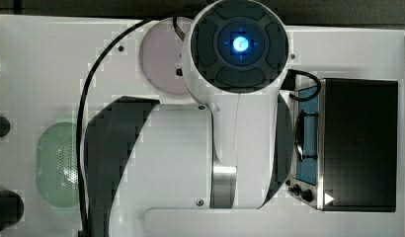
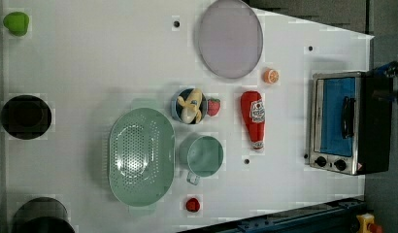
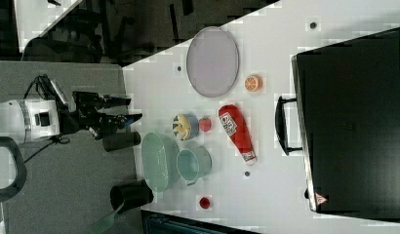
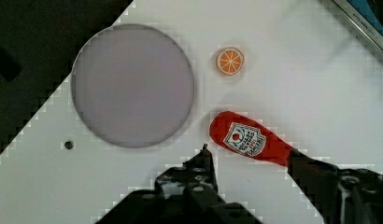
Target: Pick Ketchup from the table and place it in strainer.
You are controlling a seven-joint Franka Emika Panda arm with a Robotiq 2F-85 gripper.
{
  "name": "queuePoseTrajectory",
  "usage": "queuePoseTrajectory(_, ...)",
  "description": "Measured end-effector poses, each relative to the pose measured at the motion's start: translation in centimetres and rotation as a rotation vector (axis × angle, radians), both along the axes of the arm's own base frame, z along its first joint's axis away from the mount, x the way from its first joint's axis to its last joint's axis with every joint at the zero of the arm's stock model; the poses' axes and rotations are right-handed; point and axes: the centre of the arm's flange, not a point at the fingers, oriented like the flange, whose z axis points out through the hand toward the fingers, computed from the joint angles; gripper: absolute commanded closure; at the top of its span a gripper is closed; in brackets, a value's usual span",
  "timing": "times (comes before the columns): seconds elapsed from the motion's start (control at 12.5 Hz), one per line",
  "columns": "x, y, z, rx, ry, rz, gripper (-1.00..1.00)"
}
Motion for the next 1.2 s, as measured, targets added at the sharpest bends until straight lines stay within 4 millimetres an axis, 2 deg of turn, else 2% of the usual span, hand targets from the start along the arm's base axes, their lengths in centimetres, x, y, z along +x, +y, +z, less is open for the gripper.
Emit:
queuePoseTrajectory(0.16,-6.0,-0.4,-1.4,0.001,0.162,-0.013,-0.81)
queuePoseTrajectory(0.24,-8.3,-0.8,-1.0,0.004,0.192,-0.025,-0.99)
queuePoseTrajectory(0.32,-9.4,-1.1,-0.1,-0.002,0.182,-0.034,-1.0)
queuePoseTrajectory(0.48,-9.1,-1.4,1.6,-0.007,0.119,-0.039,-1.0)
queuePoseTrajectory(0.64,-7.8,-1.1,0.9,-0.008,0.071,0.01,-1.0)
queuePoseTrajectory(0.8,-6.0,-0.3,-1.8,-0.015,0.049,0.123,-1.0)
queuePoseTrajectory(0.96,-4.5,0.1,-6.5,0.004,0.071,0.29,-1.0)
queuePoseTrajectory(1.2,-3.6,0.0,-14.7,0.018,0.127,0.569,-1.0)
